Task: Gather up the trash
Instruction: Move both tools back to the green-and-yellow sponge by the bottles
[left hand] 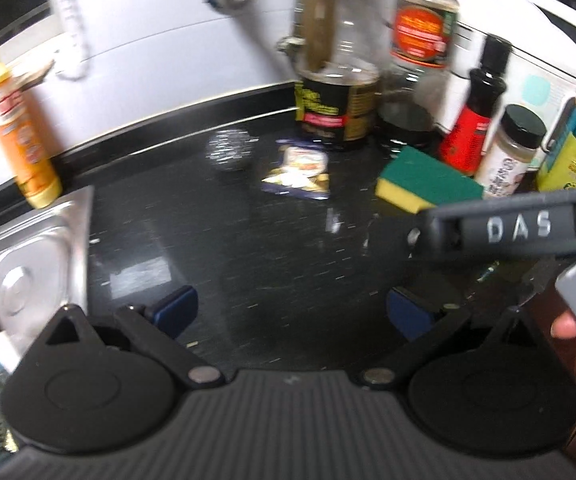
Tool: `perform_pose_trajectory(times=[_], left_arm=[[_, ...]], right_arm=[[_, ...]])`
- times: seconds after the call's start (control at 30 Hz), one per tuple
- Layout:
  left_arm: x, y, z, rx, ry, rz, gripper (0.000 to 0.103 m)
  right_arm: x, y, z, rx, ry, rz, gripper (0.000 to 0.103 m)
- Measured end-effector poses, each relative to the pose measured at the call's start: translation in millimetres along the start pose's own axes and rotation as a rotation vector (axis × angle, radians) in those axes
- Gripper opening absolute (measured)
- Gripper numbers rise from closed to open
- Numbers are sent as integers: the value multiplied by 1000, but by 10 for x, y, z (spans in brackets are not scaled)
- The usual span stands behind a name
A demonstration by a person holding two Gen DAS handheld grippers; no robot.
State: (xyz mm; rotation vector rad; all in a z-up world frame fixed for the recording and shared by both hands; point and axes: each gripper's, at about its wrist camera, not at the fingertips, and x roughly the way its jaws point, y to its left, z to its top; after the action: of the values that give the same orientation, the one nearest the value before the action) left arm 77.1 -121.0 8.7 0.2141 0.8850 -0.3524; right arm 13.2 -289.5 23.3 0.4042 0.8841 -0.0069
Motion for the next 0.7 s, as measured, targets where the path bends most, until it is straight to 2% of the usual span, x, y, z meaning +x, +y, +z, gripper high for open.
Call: perform_pose_trajectory(times=[0.17,0.33,0.43,0.7], left_arm=[[265,-385,101,24,22,-17,103],[542,-670,179,27,40,-34,103],[682,-782,219,20,50,-51,103],[926,-935,286,5,76,-71,103]], right_arm=[[-103,-659,97,76,-83,-56,103],[-97,-1039,122,122,-107,-57,79],[-39,-1161,122,136,-106,-65,72],[171,-1284,165,124,-56,-40,69]])
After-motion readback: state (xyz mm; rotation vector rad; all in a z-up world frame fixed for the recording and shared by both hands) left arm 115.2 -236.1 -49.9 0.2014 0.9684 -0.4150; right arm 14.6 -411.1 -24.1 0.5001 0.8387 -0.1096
